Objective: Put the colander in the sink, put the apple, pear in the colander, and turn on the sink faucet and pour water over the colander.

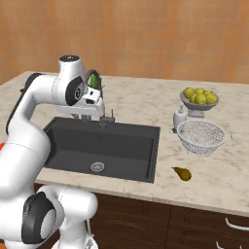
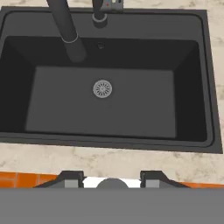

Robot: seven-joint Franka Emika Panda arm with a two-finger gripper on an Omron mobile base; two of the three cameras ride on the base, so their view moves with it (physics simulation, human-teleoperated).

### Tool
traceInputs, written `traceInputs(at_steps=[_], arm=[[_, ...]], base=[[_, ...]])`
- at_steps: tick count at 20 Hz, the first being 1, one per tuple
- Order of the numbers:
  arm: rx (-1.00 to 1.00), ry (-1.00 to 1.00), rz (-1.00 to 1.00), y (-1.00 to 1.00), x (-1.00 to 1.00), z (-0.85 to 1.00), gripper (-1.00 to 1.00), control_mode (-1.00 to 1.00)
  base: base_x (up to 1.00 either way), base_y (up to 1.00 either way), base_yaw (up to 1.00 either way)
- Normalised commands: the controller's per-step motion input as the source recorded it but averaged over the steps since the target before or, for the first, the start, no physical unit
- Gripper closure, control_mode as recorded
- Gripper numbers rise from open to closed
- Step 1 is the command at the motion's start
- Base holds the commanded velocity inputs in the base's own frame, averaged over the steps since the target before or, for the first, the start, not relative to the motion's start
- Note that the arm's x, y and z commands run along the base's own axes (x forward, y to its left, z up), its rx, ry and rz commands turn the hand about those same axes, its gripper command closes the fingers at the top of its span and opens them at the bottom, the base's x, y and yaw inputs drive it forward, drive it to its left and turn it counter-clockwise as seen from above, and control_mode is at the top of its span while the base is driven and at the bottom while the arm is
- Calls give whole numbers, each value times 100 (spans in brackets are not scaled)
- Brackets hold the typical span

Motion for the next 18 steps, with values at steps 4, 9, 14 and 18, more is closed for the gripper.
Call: traceInputs(at_steps=[4, 9, 14, 18], arm=[[-5, -3, 3, 0, -18, -4, -100, -100], [-6, -7, 6, -12, -44, -3, -100, -100], [-9, 0, 14, -28, -42, 0, -100, -100], [-7, 0, 16, -42, -35, 0, -100, -100]], base=[[0, 0, 0], [0, 0, 0], [0, 0, 0], [0, 0, 0]])
